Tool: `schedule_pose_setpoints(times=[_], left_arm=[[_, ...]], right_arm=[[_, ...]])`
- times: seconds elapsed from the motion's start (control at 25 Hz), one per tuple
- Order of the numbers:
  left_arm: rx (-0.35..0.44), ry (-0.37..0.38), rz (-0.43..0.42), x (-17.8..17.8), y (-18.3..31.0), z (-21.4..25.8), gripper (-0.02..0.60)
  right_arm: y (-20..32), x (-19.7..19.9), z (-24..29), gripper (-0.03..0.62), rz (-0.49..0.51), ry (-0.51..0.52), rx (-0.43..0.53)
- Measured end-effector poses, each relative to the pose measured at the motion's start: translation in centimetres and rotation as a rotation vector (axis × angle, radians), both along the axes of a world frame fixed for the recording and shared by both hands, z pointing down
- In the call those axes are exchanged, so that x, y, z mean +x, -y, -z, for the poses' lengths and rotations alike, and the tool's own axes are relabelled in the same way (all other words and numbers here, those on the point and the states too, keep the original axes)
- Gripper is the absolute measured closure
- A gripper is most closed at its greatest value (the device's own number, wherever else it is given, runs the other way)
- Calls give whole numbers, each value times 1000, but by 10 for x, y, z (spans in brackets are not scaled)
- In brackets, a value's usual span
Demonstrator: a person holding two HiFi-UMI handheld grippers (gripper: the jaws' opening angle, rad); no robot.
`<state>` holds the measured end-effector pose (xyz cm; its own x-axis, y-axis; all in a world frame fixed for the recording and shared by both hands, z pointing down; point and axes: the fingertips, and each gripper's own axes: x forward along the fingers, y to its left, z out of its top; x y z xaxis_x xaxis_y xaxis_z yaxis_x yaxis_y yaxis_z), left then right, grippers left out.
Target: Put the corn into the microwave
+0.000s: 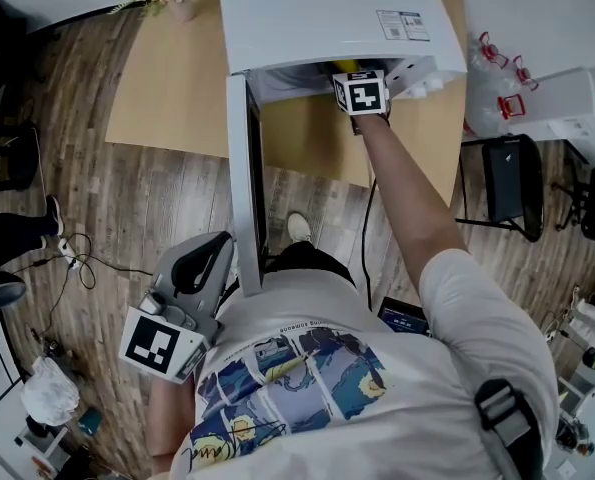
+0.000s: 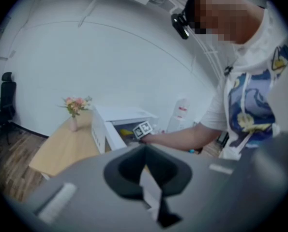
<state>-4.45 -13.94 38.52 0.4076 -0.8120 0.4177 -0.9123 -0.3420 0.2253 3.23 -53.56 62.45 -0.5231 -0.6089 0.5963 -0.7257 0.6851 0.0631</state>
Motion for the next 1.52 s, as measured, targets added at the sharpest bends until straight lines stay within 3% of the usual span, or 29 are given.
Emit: schedule_pose_setpoints(times=[0.56,1.04,1.52], left_arm=[[60,-33,-109,-6,-22,7,571],[97,-62,-192,-29,-64,5,572],[104,-66,-286,-64,-99,0,572]], right_arm=[[-61,32,28,327,-44,0,8],[-174,47,65,331,-58,39,-21],[-302,42,112,462,-90,101,-24]])
